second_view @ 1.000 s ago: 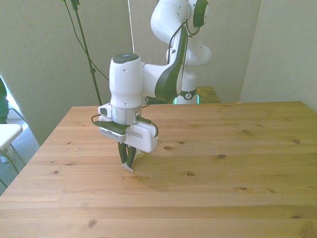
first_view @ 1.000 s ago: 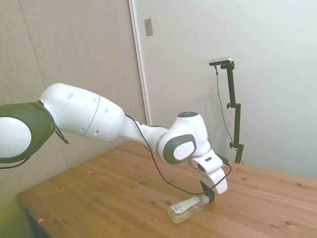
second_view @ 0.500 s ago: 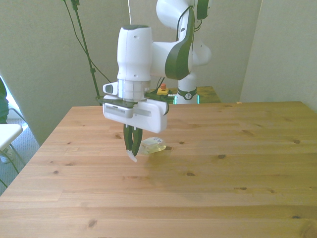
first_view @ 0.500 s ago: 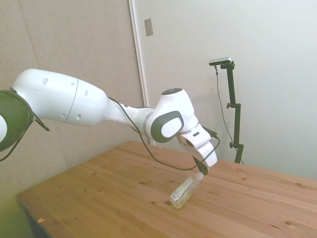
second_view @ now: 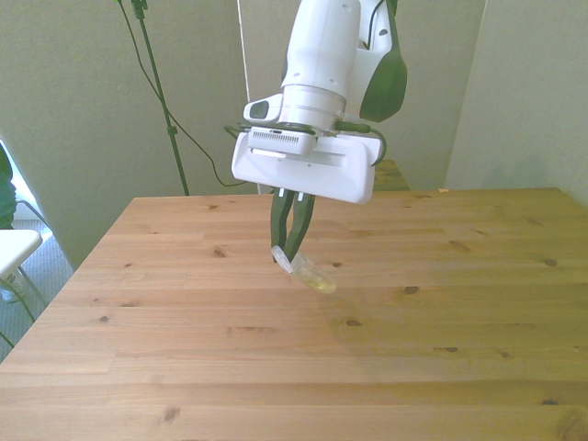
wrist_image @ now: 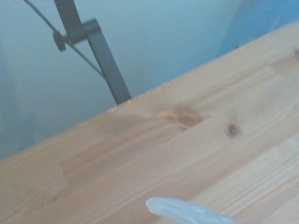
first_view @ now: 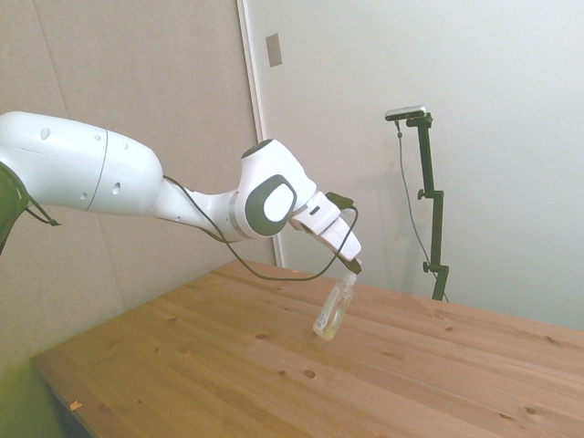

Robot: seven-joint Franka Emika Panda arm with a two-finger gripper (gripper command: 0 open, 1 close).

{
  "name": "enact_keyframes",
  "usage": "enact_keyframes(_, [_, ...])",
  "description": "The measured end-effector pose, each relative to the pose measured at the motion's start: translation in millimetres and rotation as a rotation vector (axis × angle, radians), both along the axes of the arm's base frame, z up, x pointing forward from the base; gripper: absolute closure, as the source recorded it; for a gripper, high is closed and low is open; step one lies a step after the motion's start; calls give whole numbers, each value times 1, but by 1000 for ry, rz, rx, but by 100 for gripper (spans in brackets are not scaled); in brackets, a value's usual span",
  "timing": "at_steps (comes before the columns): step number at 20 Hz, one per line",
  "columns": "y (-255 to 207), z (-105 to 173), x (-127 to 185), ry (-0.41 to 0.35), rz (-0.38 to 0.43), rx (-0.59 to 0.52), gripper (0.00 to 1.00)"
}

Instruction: Stand the sanitizer

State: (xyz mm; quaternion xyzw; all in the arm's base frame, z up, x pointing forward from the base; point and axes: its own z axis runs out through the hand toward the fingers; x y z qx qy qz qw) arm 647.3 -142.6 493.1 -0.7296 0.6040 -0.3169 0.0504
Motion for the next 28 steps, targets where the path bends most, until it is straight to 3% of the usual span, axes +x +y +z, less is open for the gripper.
enact_keyframes(6, [23, -12, 11, -149, -94, -118, 100])
enact_keyframes(12, [60, -41, 21, -237, -156, -202, 100])
enact_keyframes(20, [76, -58, 14, -333, -188, -268, 100])
enact_keyframes(21, [78, -60, 14, -335, -189, -268, 0])
enact_keyframes(28, [80, -65, 11, -330, -188, -269, 0])
